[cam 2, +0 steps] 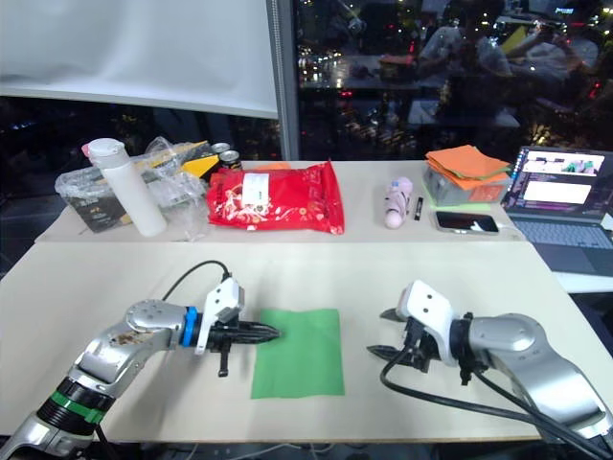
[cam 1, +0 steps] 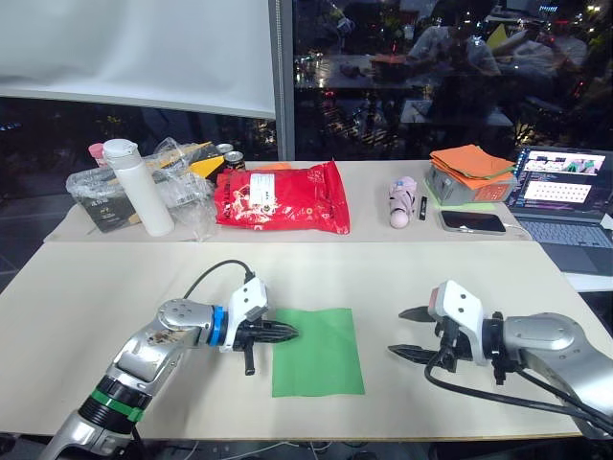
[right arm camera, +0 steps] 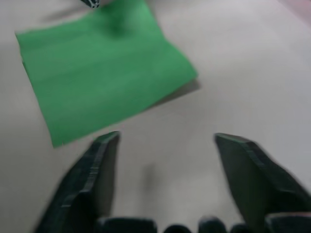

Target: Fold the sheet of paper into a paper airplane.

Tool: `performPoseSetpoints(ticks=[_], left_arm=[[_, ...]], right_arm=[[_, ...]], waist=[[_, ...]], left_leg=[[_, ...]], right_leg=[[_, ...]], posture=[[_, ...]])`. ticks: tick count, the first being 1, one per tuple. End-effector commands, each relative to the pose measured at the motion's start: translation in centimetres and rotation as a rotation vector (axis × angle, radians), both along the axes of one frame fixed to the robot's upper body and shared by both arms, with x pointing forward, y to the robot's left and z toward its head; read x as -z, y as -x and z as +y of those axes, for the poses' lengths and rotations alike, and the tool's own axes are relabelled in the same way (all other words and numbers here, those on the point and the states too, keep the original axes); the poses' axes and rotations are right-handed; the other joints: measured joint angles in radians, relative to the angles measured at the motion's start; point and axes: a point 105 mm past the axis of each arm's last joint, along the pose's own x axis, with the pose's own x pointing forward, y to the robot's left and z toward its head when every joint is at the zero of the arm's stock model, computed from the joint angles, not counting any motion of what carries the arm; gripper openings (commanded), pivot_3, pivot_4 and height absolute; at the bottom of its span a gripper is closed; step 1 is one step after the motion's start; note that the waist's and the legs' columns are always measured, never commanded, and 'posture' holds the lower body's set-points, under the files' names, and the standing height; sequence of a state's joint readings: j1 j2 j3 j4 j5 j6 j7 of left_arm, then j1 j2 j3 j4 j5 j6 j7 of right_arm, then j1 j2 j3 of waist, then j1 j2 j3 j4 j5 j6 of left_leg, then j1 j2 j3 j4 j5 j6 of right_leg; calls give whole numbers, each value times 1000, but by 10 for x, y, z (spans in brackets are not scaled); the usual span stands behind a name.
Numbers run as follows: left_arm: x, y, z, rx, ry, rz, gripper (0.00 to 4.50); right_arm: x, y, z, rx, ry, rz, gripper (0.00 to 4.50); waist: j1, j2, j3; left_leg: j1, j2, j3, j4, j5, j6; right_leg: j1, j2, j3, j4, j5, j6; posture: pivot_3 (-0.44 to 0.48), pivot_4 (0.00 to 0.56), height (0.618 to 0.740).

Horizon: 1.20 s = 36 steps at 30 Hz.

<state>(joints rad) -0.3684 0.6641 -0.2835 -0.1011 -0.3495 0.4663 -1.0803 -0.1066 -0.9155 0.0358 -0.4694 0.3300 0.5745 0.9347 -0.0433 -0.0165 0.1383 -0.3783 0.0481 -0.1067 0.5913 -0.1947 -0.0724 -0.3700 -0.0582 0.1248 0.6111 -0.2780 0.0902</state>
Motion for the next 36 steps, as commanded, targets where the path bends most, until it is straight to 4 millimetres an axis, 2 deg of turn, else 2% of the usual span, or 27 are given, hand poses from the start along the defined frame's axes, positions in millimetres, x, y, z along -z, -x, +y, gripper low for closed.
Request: performPoseSetpoints(ticks=[1, 5, 7, 11, 13, 18, 29, 36], left_arm=[[3, -1, -2, 0, -28, -20, 0], [16, 7, -2, -9, -75, 28, 0], [25, 7, 0, -33, -112, 26, 0], [50, 6, 7, -127, -165, 67, 0], [56, 7, 9, -143, -176, 76, 0], [57, 7, 10, -158, -170, 80, 0], [63, 10, 14, -166, -201, 91, 0], [61, 8, 13, -165, -195, 88, 0]], right_arm=[[1, -5, 3, -18, 57, -41, 1958], [7, -14, 17, -70, 88, -57, 508], [8, -23, 22, -90, 104, -79, 22], [20, -35, 30, -161, 174, -96, 22], [23, -41, 32, -190, 201, -104, 22], [30, -44, 34, -256, 221, -81, 22], [43, -21, 53, -390, 88, 54, 22], [46, -18, 56, -393, 66, 71, 22]], waist=[[0, 0, 0], [-3, 0, 0], [-5, 0, 0], [3, 1, -1], [6, 1, -3], [5, 2, -4], [0, 3, -6], [-1, 4, -9]], left_leg=[[0, 0, 0, 0, 0, 0], [0, 0, 0, 0, 0, 0], [1, 0, 0, 0, 0, 0], [2, 0, 0, 0, 0, 0], [3, 0, 0, 0, 0, 0], [6, 0, 0, 0, 0, 0], [10, 0, 0, 0, 0, 0], [10, 0, 0, 0, 0, 0]], right_leg=[[0, 0, 0, 0, 0, 0], [0, 0, 0, 0, 0, 1], [0, 0, 0, 1, 0, 1], [2, 0, 0, 0, 0, 1], [3, 0, 0, 0, 0, 1], [5, 0, 0, 1, 0, 1], [9, 0, 0, 1, 0, 1], [9, 0, 0, 1, -1, 1]], posture=[[0, 150, 732], [0, 150, 732], [0, 150, 732], [0, 150, 732], [0, 150, 732], [0, 150, 732], [0, 150, 732], [0, 150, 732]])
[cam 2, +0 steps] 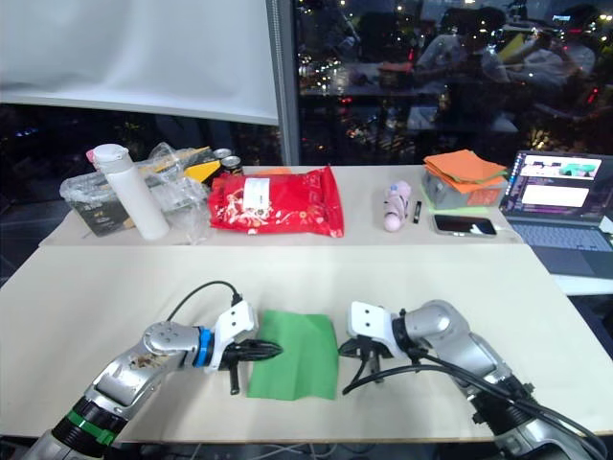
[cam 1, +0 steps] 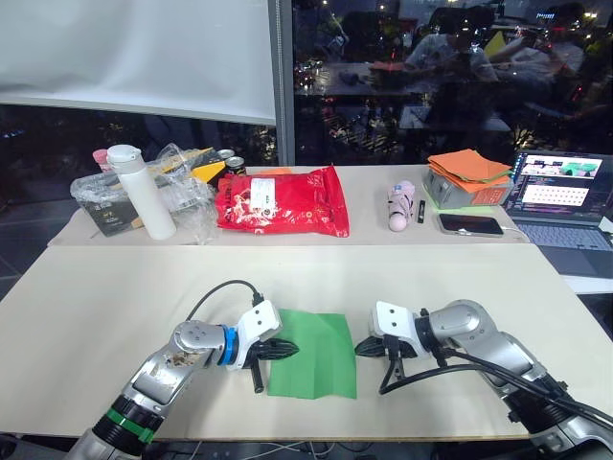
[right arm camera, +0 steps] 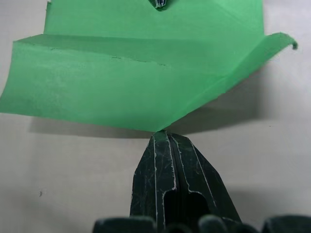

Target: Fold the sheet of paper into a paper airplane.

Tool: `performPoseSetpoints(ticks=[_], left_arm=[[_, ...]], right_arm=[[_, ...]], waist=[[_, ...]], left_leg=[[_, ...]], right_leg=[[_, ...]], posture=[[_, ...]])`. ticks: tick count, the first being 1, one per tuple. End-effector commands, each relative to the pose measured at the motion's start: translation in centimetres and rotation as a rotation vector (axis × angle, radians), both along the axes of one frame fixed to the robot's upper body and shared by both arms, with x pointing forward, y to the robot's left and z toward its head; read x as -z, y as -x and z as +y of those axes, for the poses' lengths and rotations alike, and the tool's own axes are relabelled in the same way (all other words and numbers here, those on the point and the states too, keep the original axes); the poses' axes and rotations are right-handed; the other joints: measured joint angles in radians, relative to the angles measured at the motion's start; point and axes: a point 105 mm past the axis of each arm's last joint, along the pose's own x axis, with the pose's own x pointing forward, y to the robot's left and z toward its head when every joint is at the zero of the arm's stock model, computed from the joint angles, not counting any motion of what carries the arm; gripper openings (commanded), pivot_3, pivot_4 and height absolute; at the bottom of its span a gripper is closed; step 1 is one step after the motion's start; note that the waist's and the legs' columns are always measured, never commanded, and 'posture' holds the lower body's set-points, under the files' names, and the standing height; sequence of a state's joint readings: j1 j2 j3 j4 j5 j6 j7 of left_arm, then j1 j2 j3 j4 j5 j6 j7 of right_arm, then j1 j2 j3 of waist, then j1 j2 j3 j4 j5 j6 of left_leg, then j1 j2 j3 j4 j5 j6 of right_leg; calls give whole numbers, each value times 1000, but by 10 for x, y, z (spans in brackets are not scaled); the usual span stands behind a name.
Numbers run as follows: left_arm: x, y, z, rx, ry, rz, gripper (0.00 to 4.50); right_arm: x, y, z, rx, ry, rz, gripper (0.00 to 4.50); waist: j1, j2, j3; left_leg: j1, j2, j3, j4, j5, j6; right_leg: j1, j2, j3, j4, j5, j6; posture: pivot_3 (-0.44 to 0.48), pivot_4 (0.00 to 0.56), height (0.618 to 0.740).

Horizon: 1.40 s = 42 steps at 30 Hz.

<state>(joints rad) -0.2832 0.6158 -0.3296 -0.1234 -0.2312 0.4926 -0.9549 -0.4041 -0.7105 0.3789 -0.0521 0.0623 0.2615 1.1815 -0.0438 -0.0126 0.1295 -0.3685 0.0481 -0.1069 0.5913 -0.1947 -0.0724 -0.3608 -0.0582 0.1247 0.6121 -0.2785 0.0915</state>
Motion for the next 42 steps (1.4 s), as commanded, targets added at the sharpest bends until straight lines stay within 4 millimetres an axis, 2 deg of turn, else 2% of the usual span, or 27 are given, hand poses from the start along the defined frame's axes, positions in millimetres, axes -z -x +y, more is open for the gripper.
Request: performPoseSetpoints(ticks=[1, 6, 15, 23, 31, 35, 39, 42], left_arm=[[26, 2, 16, -62, -99, 73, 0], [26, 2, 15, -56, -97, 73, 0], [26, 6, 12, -42, -87, 77, 0], [26, 7, 11, -35, -82, 78, 0], [26, 7, 13, -30, -91, 79, 0], [26, 6, 14, -31, -92, 77, 0], [25, 4, 13, -33, -90, 73, 0], [24, 4, 15, -43, -87, 71, 0]], right_arm=[[-2, 6, 6, -24, -41, 20, 22], [1, 8, -4, -4, -14, 41, 22], [5, 24, -15, -7, 27, 118, 22], [14, 34, 6, 11, -68, 163, 22], [-14, 30, 20, 35, -223, 166, 22], [-31, 35, 41, -12, -317, 193, 22], [-25, 34, 57, -43, -311, 201, 22], [-29, 25, 77, -57, -371, 181, 22]], waist=[[0, 0, 0], [0, 0, -1], [1, 0, -1], [-3, -1, -3], [-2, -1, -3], [-3, -1, -3], [-2, -1, -3], [-2, -1, -3]], left_leg=[[0, 0, 0, 0, 0, 0], [0, 0, 0, 0, 0, 0], [0, 0, 0, 0, 0, 0], [0, 0, 0, 0, 0, 0], [0, 0, 0, 0, 0, 0], [-1, 0, 0, 0, 0, 0], [-1, 0, 0, -1, 0, 0], [-1, 0, 0, -1, 0, 0]], right_leg=[[0, 0, 0, 0, 0, 0], [0, 0, 0, 0, 0, 0], [0, 0, 0, 0, -1, 0], [0, 0, 0, 0, -4, -5], [-1, 0, 0, 0, -5, -6], [-1, 0, 0, 0, -4, -5], [-2, 0, 0, 0, -5, -6], [-2, 0, 0, 0, -4, -6]], posture=[[0, 150, 732], [0, 150, 732], [0, 150, 732], [0, 150, 732], [0, 150, 732], [0, 150, 732], [0, 150, 732], [0, 150, 732]])
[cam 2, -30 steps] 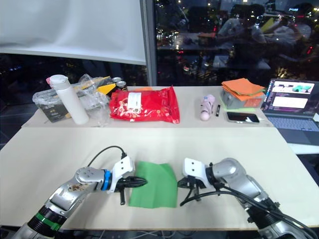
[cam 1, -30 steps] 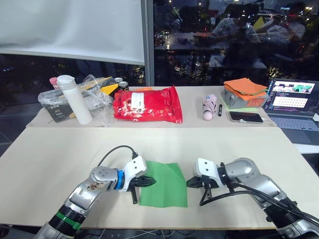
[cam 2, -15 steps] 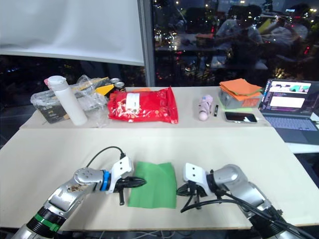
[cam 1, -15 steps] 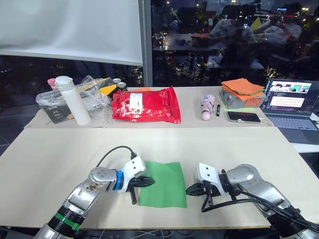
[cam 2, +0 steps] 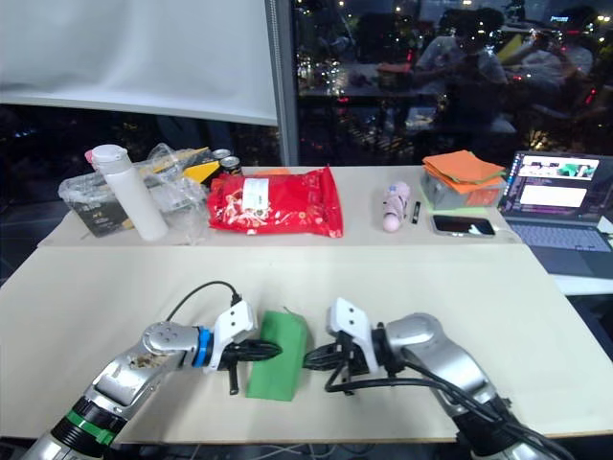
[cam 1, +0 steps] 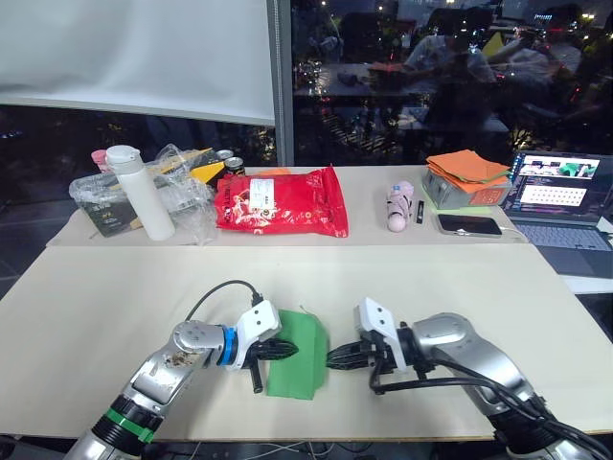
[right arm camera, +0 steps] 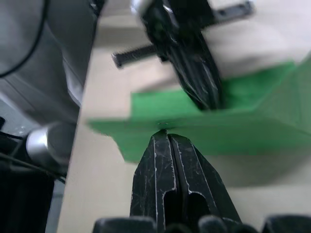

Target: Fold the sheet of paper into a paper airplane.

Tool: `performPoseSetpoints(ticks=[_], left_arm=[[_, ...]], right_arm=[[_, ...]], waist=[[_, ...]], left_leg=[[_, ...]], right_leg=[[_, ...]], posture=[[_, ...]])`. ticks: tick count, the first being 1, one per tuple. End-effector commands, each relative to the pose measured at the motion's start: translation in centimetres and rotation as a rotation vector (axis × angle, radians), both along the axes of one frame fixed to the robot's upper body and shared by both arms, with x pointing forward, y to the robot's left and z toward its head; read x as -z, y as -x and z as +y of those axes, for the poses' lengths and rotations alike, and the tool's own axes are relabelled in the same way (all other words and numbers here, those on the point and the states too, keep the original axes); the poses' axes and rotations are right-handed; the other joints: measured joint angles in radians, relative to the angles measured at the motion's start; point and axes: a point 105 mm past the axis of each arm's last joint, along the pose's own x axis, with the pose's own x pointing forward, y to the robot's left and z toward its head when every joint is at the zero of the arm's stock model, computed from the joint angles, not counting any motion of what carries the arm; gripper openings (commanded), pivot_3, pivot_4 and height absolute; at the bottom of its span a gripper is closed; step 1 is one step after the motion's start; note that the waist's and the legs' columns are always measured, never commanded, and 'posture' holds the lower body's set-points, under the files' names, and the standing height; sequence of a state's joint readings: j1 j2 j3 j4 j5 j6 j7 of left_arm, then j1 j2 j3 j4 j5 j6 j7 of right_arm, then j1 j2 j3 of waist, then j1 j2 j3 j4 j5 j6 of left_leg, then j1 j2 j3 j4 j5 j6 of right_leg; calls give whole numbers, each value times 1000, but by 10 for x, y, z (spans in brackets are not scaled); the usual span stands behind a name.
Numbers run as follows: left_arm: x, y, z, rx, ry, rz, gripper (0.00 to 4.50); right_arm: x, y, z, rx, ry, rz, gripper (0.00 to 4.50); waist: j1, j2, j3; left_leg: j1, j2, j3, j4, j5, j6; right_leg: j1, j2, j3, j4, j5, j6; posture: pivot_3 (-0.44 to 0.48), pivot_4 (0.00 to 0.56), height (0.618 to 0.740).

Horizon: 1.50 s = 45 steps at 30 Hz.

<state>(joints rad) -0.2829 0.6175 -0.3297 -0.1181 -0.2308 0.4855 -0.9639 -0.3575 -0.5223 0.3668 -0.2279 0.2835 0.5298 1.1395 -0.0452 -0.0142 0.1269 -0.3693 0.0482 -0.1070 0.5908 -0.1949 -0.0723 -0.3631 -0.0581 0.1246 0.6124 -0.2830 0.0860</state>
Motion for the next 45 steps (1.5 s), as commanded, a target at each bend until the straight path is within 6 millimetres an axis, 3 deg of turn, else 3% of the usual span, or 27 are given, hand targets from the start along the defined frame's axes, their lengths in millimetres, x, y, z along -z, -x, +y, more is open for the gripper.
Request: performPoseSetpoints(ticks=[1, 9, 14, 16, 20, 28, 34, 45], left_arm=[[23, 4, 16, -55, -86, 68, 0], [8, 1, 35, -114, -64, 54, 0], [-14, -4, 54, -186, -19, 42, 0], [-32, -7, 63, -228, 36, 10, 0], [-56, 0, 43, -183, 203, 0, 0], [-41, -8, 15, -137, 183, -22, 0], [-3, 7, 18, -21, 0, -28, 0], [-5, 5, 14, -15, 34, -47, 0]], right_arm=[[-9, -12, 18, -6, -50, -58, 22], [21, -29, 30, -8, 14, -65, 22], [32, -36, 31, -12, 57, -79, 22], [37, -39, 31, -13, 83, -83, 22], [37, -43, 30, -7, 103, -102, 22], [19, -56, 21, 87, 89, -144, 22], [17, -66, 14, 160, 90, -149, 22], [25, -93, 11, 269, 123, -266, 22]], waist=[[-1, 0, 0], [-4, 0, 0], [-19, 1, 1], [-25, 0, 2], [-21, 0, 2], [-15, 0, 3], [-23, 0, 3], [-22, 0, 3]], left_leg=[[0, 0, 0, 0, 0, 0], [-1, 0, 0, -2, 0, 0], [-1, 1, 0, -2, 0, 0], [-1, 1, 0, -2, 0, 0], [-2, 1, 0, -2, 0, 0], [-2, 1, 0, -1, 0, 0], [-2, 1, 0, -2, 0, 0], [-2, 1, 0, -2, 0, 0]], right_leg=[[0, 0, 0, 0, 0, 0], [-3, 0, 0, 2, 3, 5], [-5, 0, 0, 5, 3, 5], [-5, 1, 0, 5, 2, 4], [-5, 1, 0, 6, 2, 4], [-5, 1, 0, 5, 2, 4], [-6, 1, 0, 4, 2, 4], [-5, 1, 0, 5, 2, 4]], posture=[[0, 150, 732], [0, 150, 732], [0, 150, 732], [0, 150, 732], [0, 150, 732], [0, 150, 732], [0, 150, 732], [0, 150, 732]])
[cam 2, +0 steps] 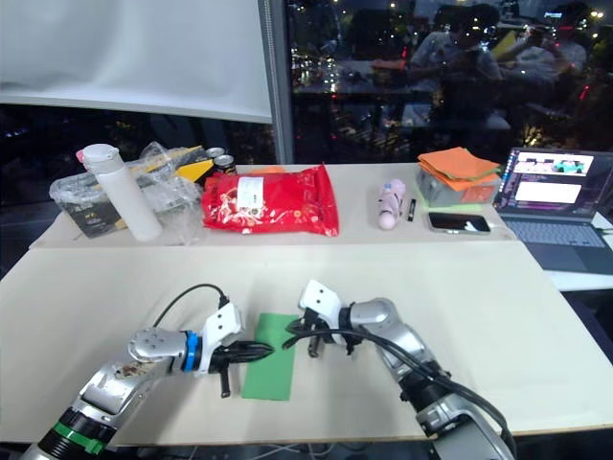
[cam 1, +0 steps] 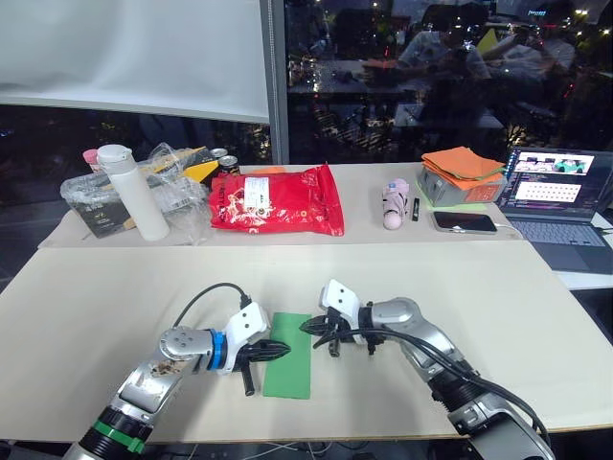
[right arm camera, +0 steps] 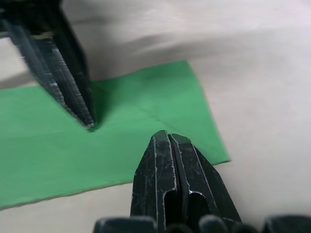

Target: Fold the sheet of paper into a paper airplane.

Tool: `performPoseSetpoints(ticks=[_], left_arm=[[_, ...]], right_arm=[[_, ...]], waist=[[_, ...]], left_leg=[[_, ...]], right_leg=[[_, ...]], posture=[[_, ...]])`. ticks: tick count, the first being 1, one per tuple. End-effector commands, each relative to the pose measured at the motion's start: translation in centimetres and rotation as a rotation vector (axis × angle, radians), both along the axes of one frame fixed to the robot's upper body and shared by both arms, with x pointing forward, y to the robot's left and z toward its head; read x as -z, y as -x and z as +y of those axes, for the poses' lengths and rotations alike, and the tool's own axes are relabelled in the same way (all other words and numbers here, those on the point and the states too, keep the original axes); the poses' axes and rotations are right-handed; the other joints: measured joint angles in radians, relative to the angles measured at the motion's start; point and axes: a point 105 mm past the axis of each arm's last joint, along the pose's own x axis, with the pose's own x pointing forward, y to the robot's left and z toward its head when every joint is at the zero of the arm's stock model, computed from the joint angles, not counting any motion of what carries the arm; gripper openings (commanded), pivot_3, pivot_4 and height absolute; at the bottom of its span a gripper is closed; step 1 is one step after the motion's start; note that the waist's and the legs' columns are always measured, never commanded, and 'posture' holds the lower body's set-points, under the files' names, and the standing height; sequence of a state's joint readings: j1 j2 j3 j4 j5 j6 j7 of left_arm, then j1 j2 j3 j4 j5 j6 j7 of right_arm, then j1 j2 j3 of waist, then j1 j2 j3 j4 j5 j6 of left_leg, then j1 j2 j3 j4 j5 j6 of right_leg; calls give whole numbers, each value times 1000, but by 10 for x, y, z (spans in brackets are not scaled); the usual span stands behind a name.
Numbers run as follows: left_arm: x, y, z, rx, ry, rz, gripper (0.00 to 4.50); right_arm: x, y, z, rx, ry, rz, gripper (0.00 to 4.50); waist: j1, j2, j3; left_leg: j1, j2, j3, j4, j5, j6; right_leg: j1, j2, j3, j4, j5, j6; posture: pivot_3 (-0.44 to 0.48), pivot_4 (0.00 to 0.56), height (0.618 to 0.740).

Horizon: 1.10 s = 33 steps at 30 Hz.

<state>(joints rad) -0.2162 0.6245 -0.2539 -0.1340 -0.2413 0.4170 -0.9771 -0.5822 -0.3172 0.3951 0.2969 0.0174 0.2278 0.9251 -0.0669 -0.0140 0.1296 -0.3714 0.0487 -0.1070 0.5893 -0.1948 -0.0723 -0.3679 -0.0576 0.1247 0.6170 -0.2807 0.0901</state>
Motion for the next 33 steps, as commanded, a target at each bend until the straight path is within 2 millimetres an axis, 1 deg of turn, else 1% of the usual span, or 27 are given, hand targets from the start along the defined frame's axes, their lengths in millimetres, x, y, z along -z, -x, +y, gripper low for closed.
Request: performPoseSetpoints(ticks=[1, 3, 5, 11, 14, 18, 20, 25, 27, 30, 33], left_arm=[[-1, 1, 3, 5, -5, -5, 0], [-2, -1, 4, -5, -1, -6, 0], [-4, -1, 5, -4, 6, -9, 0], [-5, -9, 8, -8, -2, -12, 0], [-6, -13, 8, -6, -2, -11, 0], [-6, -12, 5, 18, -6, -1, 0], [-5, -11, 4, 27, -7, 7, 0], [1, -6, 3, 59, -24, 26, 0], [1, -6, 2, 62, -23, 28, 0], [1, -11, 1, 44, -7, 34, 0], [0, -11, 0, 42, -5, 35, 0]], right_arm=[[1, -11, -7, 39, 32, -50, 22], [-3, -13, -9, 32, 30, -57, 22], [-4, -9, -9, -2, 23, -50, 22], [-11, 27, 5, -164, -54, 5, 22], [-8, 36, 6, -183, -47, 17, 22], [-6, 39, 3, -165, -36, 15, 22], [-4, 46, 2, -184, -25, 33, 22], [0, 73, 4, -254, -23, 121, 22], [2, 82, 5, -269, -26, 154, 22], [6, 92, 5, -272, -43, 207, 22], [8, 101, 6, -274, -56, 247, 22]], waist=[[0, 0, 0], [0, 0, 0], [1, 0, 0], [0, 0, 0], [-2, 0, 0], [-1, 0, 0], [0, 0, 0], [3, 0, 0], [4, 0, 0], [6, 0, 0], [7, 0, 0]], left_leg=[[0, 0, 0, 0, 0, 0], [0, 0, 0, 0, 0, 0], [0, 0, 0, 0, 0, 0], [0, 0, 0, -1, 0, 0], [-1, 0, 0, 0, 0, 0], [-1, 0, 0, 0, 0, 0], [-1, 0, 0, 0, 0, 0], [-2, 0, 0, 0, 0, 0], [-2, 0, 0, 0, 0, 0], [-1, 0, 0, 0, 0, 0], [-2, 0, 0, 0, 0, 0]], right_leg=[[0, 0, 0, 0, 0, 0], [0, 0, 0, 0, 0, 0], [0, 0, 0, 0, 0, 0], [0, 0, 0, 0, 0, 0], [0, 0, 0, 0, 0, 0], [-1, 0, 0, 0, 0, 0], [-1, 0, 0, 0, 0, 0], [-1, 0, 0, -1, 0, 0], [-1, 0, 0, -1, 0, 0], [-1, 0, 0, -1, 0, 0], [-1, 0, 0, -1, 0, 0]], posture=[[0, 150, 732], [0, 150, 732], [0, 150, 732], [0, 150, 732], [0, 150, 732], [0, 150, 732], [0, 150, 732], [0, 150, 732], [0, 150, 732], [0, 150, 732], [0, 150, 732]])
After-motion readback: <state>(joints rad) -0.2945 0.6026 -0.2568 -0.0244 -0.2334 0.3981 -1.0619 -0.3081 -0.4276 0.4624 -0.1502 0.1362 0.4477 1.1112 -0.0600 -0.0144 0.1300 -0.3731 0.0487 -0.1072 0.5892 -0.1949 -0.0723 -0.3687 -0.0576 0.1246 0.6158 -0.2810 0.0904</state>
